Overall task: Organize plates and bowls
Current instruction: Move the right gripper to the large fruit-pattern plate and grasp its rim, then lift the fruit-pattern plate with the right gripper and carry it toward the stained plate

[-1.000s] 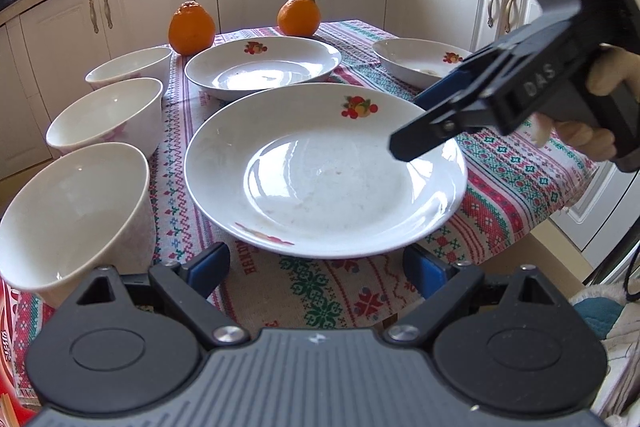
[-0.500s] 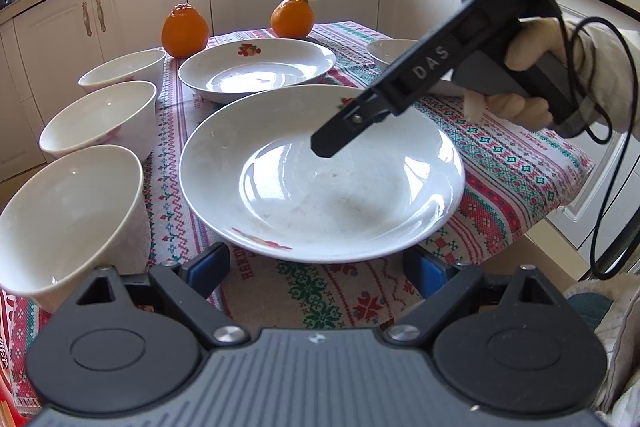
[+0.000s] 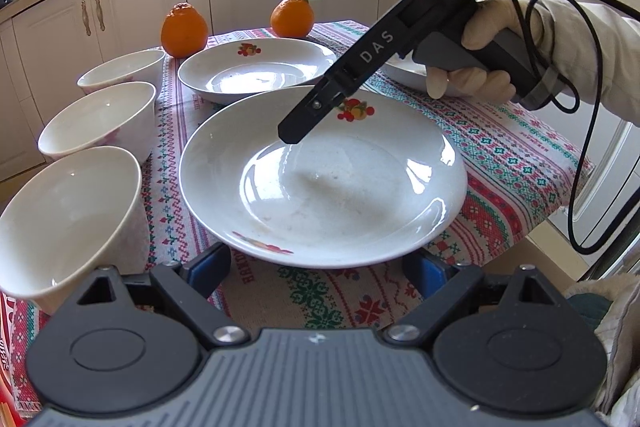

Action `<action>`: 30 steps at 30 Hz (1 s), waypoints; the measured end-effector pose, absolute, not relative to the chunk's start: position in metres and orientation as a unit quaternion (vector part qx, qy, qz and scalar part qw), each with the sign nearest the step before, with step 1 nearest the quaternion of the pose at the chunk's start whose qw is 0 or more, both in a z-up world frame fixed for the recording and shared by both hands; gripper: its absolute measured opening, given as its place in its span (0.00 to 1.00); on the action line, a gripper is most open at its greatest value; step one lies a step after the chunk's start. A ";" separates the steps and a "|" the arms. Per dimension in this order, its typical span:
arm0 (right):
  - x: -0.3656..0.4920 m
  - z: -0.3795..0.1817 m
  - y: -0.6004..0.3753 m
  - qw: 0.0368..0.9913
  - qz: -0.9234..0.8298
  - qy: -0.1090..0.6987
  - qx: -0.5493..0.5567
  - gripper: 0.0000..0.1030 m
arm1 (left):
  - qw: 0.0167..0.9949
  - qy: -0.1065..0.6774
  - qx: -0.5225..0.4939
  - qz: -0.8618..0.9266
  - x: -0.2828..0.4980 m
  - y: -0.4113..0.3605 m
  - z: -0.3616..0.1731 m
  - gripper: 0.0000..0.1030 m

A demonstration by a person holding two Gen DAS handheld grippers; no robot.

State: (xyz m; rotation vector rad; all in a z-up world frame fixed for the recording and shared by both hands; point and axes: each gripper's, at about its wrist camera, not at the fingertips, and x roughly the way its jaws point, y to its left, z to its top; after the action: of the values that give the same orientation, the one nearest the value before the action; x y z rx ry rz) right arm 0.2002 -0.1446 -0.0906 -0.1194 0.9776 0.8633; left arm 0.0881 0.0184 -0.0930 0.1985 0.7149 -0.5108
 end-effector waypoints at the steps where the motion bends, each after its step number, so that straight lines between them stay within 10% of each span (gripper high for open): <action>1: 0.200 -0.091 -0.144 0.793 0.402 0.455 -0.056 0.70 | 0.900 0.346 0.096 -0.248 0.088 0.018 -0.093 0.90; 30: 0.181 -0.081 -0.157 0.798 0.399 0.448 -0.053 0.71 | 0.890 0.345 0.130 -0.268 0.082 0.010 -0.083 0.88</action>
State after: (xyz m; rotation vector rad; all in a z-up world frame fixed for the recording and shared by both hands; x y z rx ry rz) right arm 0.1811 -0.1568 -0.0808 -0.1139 0.9610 0.8562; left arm 0.0823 0.0101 -0.0825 0.2706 0.7174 -0.5567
